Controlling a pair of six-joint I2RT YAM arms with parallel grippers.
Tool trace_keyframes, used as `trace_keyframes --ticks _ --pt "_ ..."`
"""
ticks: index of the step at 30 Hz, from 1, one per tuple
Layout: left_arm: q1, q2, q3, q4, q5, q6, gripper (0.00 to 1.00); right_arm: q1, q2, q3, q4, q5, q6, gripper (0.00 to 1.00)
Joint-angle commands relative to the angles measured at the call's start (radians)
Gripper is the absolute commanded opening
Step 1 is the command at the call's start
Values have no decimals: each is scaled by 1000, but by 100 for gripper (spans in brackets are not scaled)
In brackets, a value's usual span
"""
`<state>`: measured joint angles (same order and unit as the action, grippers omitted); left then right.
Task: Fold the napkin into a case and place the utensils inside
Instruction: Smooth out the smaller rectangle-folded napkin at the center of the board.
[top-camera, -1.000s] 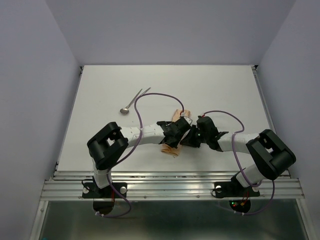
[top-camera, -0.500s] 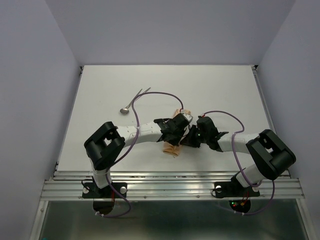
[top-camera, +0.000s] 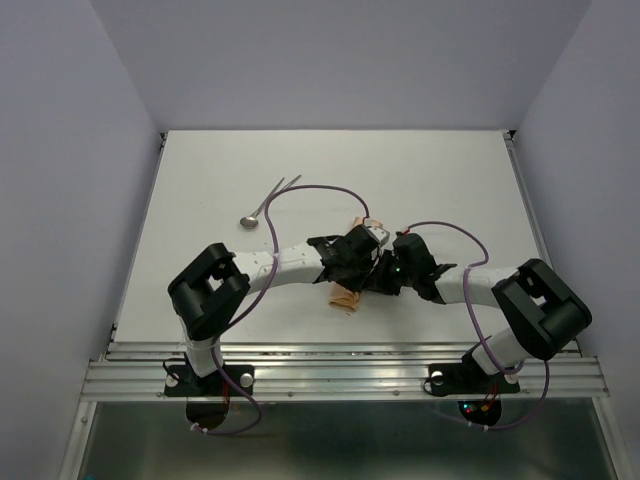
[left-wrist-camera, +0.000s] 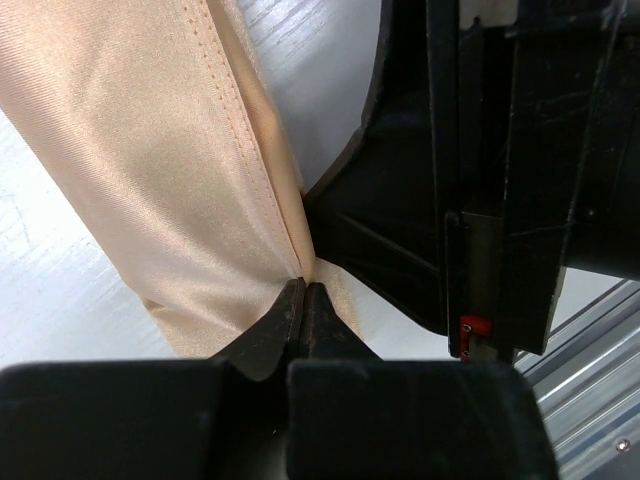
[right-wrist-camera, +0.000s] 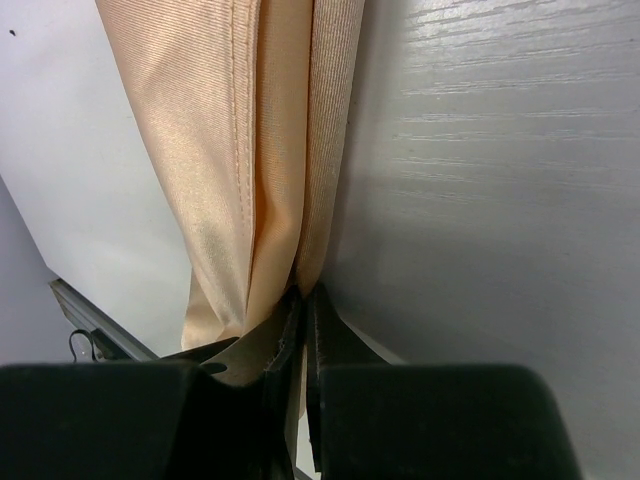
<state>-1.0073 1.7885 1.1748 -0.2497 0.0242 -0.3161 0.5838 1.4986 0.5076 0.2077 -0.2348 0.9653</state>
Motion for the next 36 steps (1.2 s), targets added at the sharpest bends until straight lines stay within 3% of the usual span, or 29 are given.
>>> trace_keyframes --ticks 1,8,11,15,18,36 --pt "-1 -20 3 32 33 -6 0 11 2 -7 1 25 1 6" --pt "-1 15 5 29 -10 -23 0 21 -18 -15 -17 40 9 7" --pt "4 17 -6 38 -7 -26 0 21 -67 -34 -56 80 21 17" --pt "10 17 -15 50 5 -28 0 21 -142 -70 -73 124 52 43" --pt "13 15 -20 56 13 -26 0 21 -181 -90 -73 132 85 54" --pt "24 2 -33 87 48 -28 0 11 -212 -100 -44 226 245 57"
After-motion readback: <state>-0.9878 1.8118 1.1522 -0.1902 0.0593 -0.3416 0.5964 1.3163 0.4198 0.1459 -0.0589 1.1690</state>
